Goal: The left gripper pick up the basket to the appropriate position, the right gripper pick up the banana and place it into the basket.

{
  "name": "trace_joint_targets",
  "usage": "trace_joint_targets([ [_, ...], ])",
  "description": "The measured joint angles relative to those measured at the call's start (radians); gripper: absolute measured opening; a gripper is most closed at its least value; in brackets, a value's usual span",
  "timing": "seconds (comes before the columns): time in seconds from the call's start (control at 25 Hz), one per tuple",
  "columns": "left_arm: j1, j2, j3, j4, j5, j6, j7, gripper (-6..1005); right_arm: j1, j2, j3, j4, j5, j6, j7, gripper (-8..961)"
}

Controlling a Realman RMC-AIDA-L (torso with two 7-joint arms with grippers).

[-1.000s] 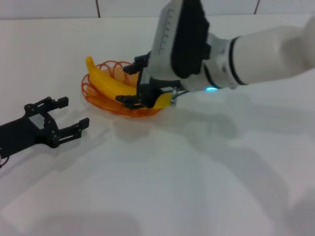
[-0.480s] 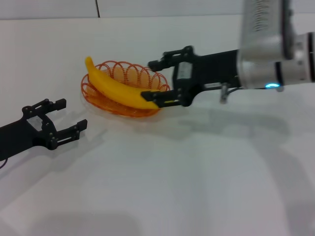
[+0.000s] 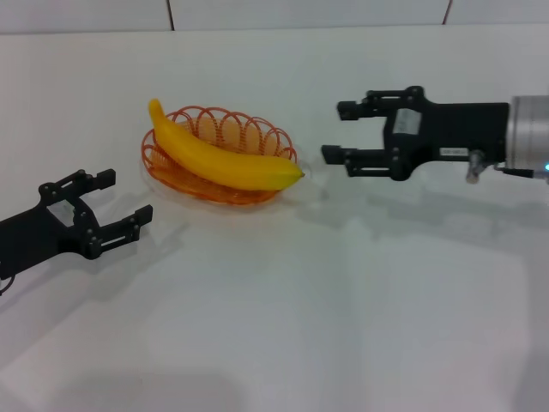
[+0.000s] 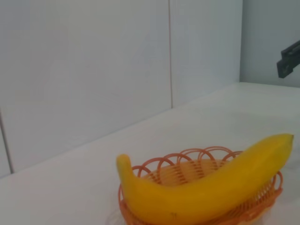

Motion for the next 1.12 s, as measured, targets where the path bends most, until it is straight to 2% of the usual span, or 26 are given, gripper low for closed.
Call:
trace_joint_targets([
  [0.2,0.002,0.0,-0.001,-0.001,-0.001,0.0,0.001,819,-0.008,-0.01,0.084,0.085,-0.006,-0.035,-0.062,688],
  [0.36,0.004,0.0,-0.001,-0.001,-0.011,0.0,0.006,819,-0.011,-0.034,0.119,0.153,-0.018,-0.046,-0.091,687],
  [0.76,0.007,-0.001,-0.001,-0.001,-0.012,0.0,0.01,818,-0.025,-0.041,0.135,0.233,-0.018,-0.047,-0.152,687],
  [1.12,0.008,-0.002,-0.001,-0.004,-0.011,0.0,0.01,818,-0.029,-0.048,0.136,0.253,-0.02,-0.046,-0.166,688],
])
